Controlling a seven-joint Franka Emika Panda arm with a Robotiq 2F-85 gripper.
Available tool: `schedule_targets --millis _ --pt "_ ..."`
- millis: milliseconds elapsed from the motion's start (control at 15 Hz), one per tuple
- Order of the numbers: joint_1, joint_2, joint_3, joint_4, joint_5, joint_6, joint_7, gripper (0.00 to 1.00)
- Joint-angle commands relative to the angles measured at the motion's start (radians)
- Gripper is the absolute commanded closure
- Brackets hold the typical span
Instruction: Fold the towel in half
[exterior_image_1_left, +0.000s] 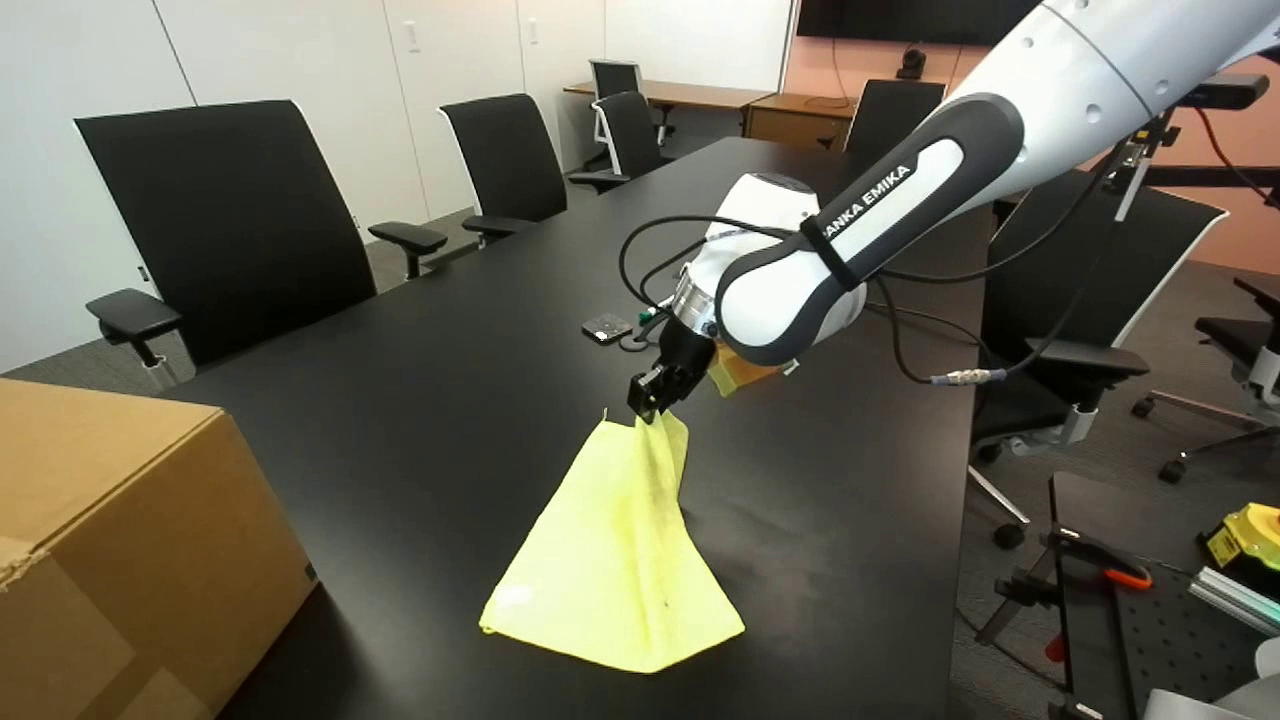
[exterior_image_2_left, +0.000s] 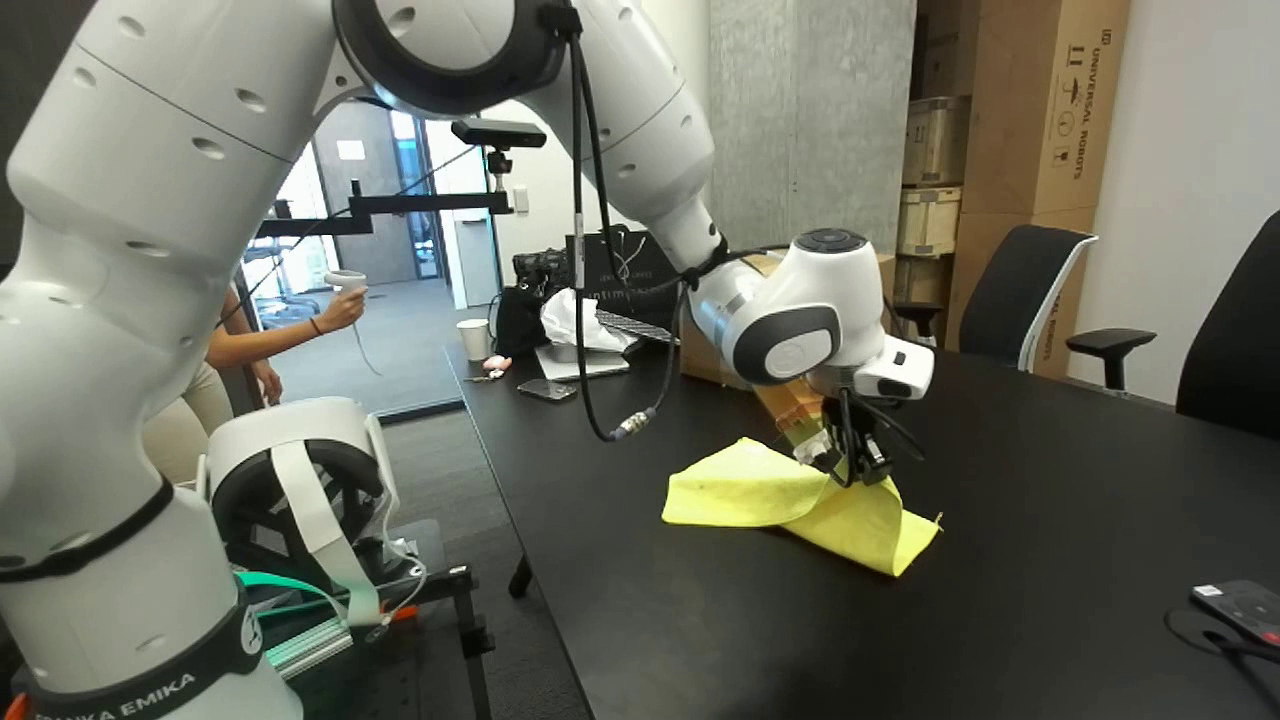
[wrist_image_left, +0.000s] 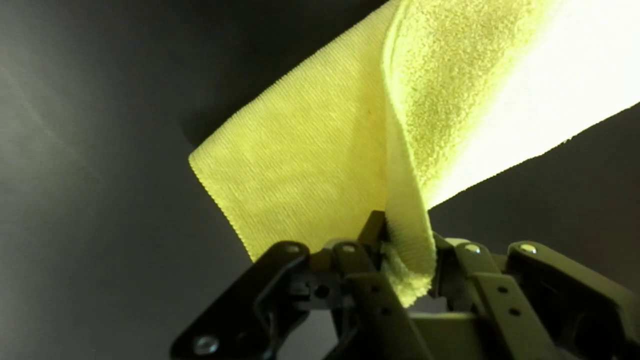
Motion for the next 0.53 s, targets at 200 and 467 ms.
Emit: schedule_targets --millis 200,467 --pt "0.030 0.125 0.001 0.164 0.010 0.089 0.008 0.96" --pt "0.061 0.189 -0.038 0.253 0.001 0.113 0.048 0.56"
